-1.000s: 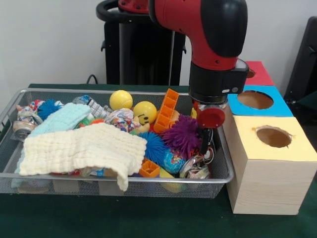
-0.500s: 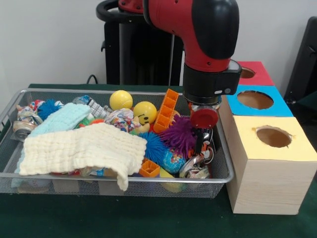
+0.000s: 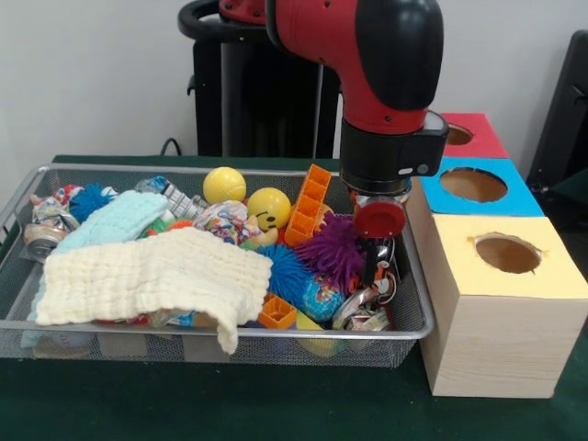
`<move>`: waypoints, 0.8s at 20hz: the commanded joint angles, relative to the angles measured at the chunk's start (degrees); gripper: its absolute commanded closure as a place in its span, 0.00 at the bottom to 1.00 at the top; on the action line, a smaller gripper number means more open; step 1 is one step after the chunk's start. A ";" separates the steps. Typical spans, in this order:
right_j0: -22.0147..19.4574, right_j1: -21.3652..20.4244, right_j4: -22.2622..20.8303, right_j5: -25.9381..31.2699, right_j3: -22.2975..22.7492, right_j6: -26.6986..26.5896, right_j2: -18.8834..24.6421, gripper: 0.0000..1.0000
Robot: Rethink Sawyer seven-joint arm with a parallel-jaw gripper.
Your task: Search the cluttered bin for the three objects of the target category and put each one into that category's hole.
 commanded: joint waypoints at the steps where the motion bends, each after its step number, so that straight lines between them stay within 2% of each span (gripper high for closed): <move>1: -0.92 3.10 -3.33 -1.12 1.90 6.80 5.38 0.00; 9: -0.70 3.26 -5.92 1.04 0.71 6.28 3.77 0.00; 12: 0.97 3.44 -8.90 4.28 -1.65 6.97 -0.61 0.00; 16: 1.40 3.14 -10.89 6.68 -2.89 7.87 -2.69 0.00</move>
